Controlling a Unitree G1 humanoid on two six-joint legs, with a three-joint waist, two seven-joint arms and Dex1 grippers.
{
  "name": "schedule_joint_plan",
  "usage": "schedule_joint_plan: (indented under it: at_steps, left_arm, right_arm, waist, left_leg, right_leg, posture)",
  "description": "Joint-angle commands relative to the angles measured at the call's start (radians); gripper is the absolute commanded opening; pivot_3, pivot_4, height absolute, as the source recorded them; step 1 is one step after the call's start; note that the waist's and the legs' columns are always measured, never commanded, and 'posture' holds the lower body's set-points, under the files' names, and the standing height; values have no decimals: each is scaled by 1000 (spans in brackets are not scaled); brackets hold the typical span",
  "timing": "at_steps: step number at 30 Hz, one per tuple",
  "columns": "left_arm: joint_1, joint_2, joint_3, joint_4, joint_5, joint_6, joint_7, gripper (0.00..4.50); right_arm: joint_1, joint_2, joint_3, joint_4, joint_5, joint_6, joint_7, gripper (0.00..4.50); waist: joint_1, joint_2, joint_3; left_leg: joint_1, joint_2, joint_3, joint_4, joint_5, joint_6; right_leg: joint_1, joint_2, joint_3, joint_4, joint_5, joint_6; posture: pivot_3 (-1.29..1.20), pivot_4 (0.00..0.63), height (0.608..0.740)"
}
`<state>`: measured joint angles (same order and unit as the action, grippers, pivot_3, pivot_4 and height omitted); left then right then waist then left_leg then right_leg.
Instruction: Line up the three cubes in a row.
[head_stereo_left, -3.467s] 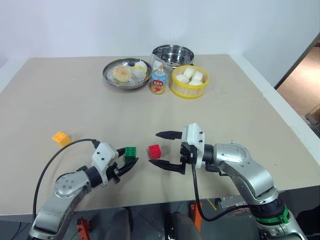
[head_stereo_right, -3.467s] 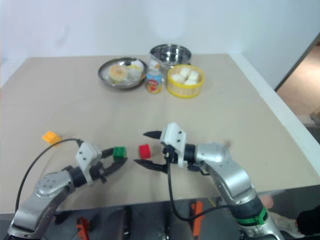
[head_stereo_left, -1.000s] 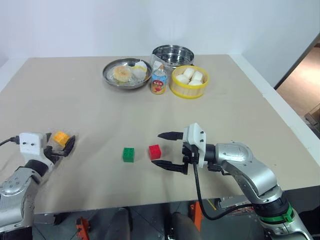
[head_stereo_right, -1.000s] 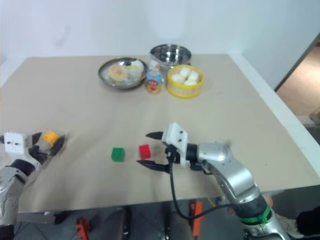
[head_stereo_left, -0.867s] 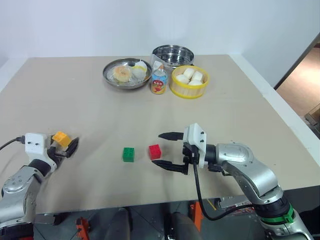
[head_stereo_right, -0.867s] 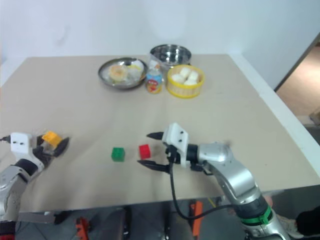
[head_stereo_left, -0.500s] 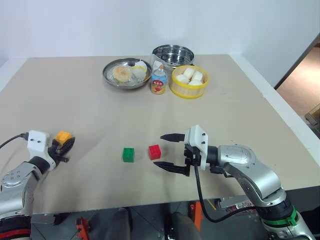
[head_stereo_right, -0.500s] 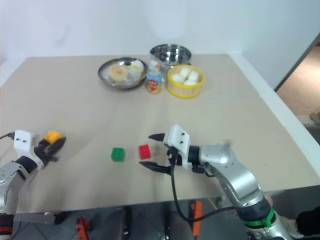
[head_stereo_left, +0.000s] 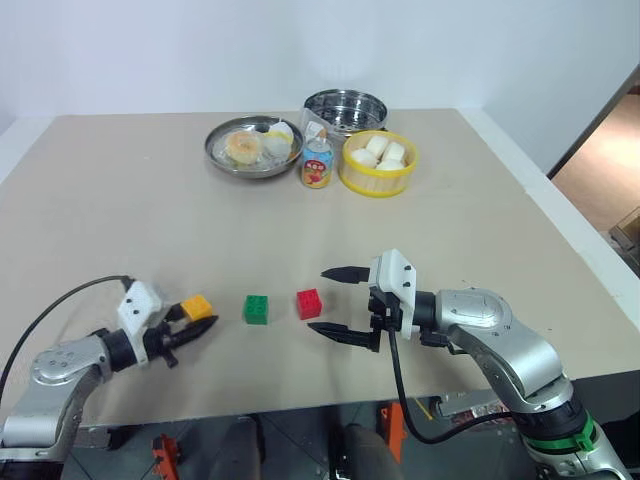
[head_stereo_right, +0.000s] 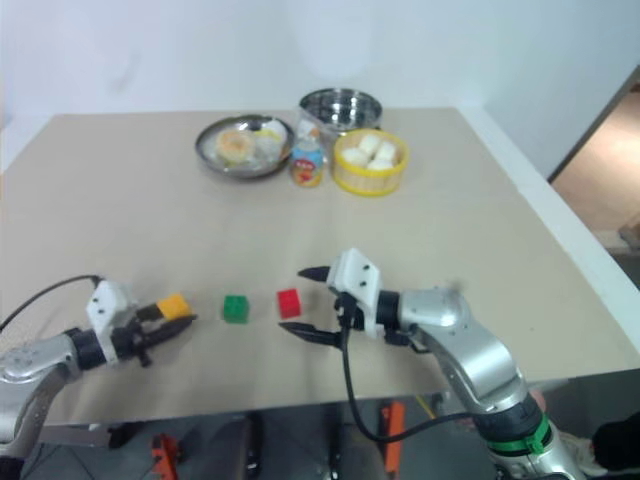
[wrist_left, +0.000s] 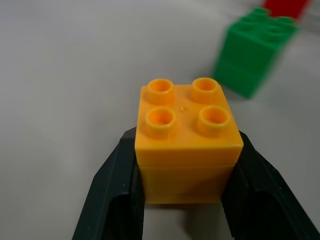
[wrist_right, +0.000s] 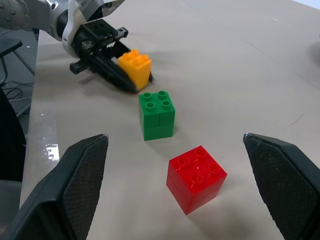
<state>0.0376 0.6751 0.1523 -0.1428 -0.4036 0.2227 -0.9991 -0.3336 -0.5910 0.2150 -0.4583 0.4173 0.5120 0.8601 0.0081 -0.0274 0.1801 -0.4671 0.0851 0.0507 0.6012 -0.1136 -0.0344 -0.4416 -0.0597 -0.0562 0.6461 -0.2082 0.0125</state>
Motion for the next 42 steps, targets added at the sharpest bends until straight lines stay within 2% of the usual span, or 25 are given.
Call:
schedule_joint_plan:
  at_steps: [1, 9, 20, 29, 42]
  left_arm:
    - [-70, 42, -29, 36, -17, -12, -99, 1368]
    - [-219, 65, -85, 211, 12, -95, -255, 1368]
    - [-257, 76, -85, 342, 34, -267, -383, 1368]
    - [-279, 79, -76, 433, 55, -364, -394, 1368]
    - [-296, 74, -108, 454, 66, -377, -415, 1368]
  right_arm:
    - [-13, -4, -29, -45, 5, -6, -7, 4500]
    - [-1, -13, -36, -64, 8, 2, -22, 4500]
    - [25, -20, -47, -96, 13, 18, -40, 4500]
    - [20, -21, -45, -89, 12, 15, -31, 4500]
    - [28, -31, -51, -94, 15, 15, -26, 4500]
  waist:
    - [0, 0, 0]
    - [0, 0, 0]
    - [0, 0, 0]
    - [0, 0, 0]
    - [0, 0, 0]
  left_leg:
    - [0, 0, 0, 0, 0, 0]
    - [0, 0, 1, 0, 0, 0]
    - [0, 2, 1, -1, 0, -1]
    - [0, 2, 1, 0, -1, -1]
    - [0, 3, 2, 0, 0, -1]
  right_leg:
    - [0, 0, 0, 0, 0, 0]
    - [0, 0, 0, 0, 0, 0]
    - [2, 2, 0, 0, 0, 0]
    - [1, 2, 0, 0, 0, 0]
    - [2, 2, 0, 0, 0, -1]
  posture:
    - [0, 150, 740]
    - [0, 150, 740]
    - [0, 150, 740]
    - [0, 150, 740]
    - [0, 150, 740]
